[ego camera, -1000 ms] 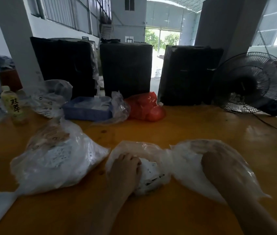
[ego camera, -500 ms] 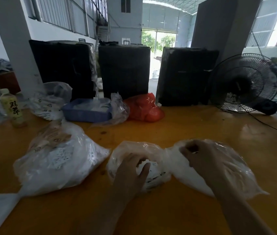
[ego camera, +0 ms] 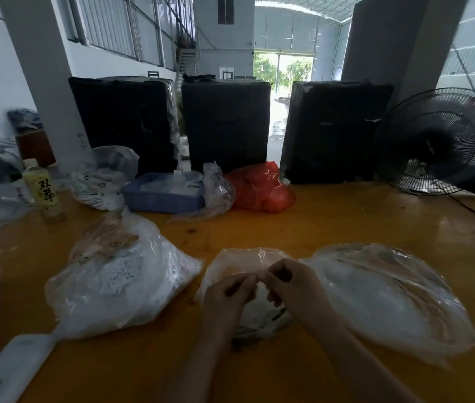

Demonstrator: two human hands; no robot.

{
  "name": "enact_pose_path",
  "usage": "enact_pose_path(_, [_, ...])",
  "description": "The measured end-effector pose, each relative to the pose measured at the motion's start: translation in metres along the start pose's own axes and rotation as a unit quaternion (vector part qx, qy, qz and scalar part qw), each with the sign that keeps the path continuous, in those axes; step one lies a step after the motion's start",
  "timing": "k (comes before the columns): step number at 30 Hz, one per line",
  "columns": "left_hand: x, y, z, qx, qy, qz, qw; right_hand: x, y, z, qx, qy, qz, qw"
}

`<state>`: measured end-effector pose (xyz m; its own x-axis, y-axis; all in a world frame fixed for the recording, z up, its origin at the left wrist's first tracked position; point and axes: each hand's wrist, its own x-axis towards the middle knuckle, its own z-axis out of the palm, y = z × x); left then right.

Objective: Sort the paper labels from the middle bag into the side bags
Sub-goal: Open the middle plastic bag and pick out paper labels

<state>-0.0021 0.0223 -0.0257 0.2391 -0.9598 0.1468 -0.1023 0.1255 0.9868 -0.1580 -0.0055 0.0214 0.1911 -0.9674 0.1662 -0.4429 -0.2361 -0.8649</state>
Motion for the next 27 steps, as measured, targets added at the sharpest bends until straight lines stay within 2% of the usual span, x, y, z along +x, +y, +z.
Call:
enact_pose_path(3, [0.0,0.0,0.004,-0.04,0.011,-0.028,0.999,0.0,0.005,-0.004,0.007,-0.013,0.002,1.0])
enact_pose_path(5, [0.002,0.001,0.007,-0.11,0.035,-0.06,0.992,0.0,0.007,-0.007,-0.006,-0.013,0.0,1.0])
enact_pose_path(8, [0.009,0.004,0.001,-0.21,0.064,-0.095,0.971,0.002,0.013,-0.014,-0.101,0.0,-0.017,0.995])
enact_pose_path(9, [0.011,0.006,-0.002,-0.25,0.069,-0.104,0.96,0.003,0.015,-0.017,-0.145,-0.002,-0.026,0.989])
enact_pose_path(12, [0.016,0.014,-0.012,-0.411,0.071,-0.158,0.895,0.005,0.018,-0.02,-0.256,-0.037,-0.059,0.964])
enact_pose_path(15, [0.017,0.015,-0.017,-0.421,0.063,-0.166,0.889,0.004,0.017,-0.011,-0.312,-0.131,-0.093,0.936])
enact_pose_path(17, [0.017,0.015,-0.019,-0.429,0.064,-0.171,0.885,0.005,0.018,0.0,-0.362,-0.164,-0.107,0.911])
enact_pose_path(19, [0.017,0.014,-0.021,-0.448,0.067,-0.172,0.875,0.007,0.018,0.008,-0.398,-0.148,-0.135,0.895])
enact_pose_path(21, [0.017,0.013,-0.021,-0.454,0.064,-0.171,0.872,0.006,0.02,0.011,-0.402,-0.129,-0.151,0.894])
enact_pose_path(24, [0.017,0.011,-0.023,-0.448,0.056,-0.169,0.876,0.007,0.022,0.015,-0.404,-0.142,-0.157,0.89])
enact_pose_path(27, [0.018,0.01,-0.023,-0.439,0.052,-0.171,0.88,-0.001,0.014,0.01,-0.344,-0.069,-0.171,0.921])
